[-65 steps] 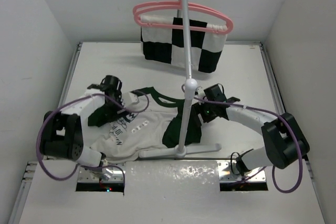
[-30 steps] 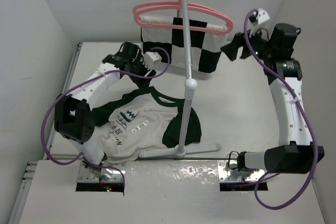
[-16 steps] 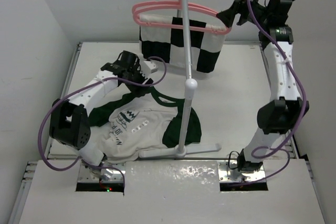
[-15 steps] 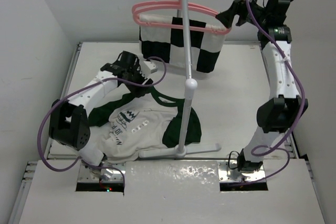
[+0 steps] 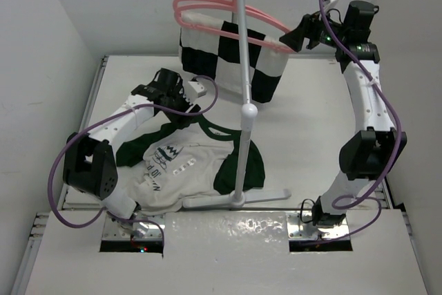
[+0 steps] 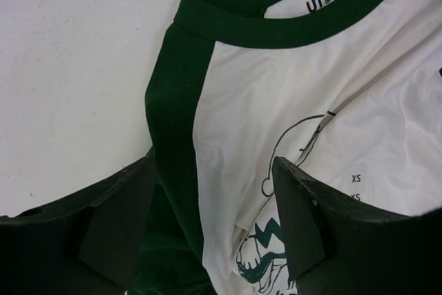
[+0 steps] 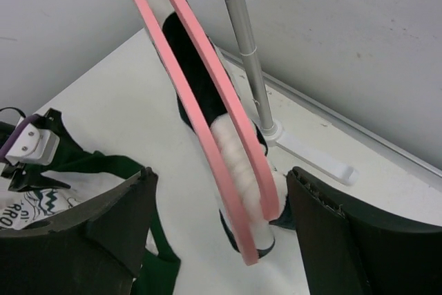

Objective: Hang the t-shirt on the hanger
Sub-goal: Pick up the hanger from the clothesline.

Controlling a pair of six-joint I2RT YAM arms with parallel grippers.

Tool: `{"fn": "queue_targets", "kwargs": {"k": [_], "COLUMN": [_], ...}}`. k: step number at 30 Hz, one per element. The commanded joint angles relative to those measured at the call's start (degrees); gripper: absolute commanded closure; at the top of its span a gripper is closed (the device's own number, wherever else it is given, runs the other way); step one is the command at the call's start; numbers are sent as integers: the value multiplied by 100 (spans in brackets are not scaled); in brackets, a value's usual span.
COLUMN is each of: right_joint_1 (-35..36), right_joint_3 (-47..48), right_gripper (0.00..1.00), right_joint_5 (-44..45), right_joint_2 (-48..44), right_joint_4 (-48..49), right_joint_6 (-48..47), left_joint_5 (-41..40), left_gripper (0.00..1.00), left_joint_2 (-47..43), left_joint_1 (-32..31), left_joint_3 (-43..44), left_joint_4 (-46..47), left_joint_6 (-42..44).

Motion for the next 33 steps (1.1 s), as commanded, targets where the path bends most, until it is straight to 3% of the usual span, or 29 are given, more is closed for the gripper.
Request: {"fn": "queue_targets", "kwargs": {"k": [1,14,33], "right_joint_1": [-27,-19,104], "right_joint_3": [-75,-725,-1718], "right_gripper": [25,33,36], "right_joint_5": [-105,282,247], "right_joint_2": [-432,-1109,-1831], "right_joint_4": [1,-8,45], "right_joint_6": [-251,-208,47], "left_joint_5": [23,-12,-29], "left_gripper": [34,32,32], "left_joint_2": [-212,-204,-256], "left_joint_1": [-27,-18,-18], "left_joint_3": [-13,-48,-154], "left_joint_4": [156,121,147], "left_joint_6": [-30,23,155]}}
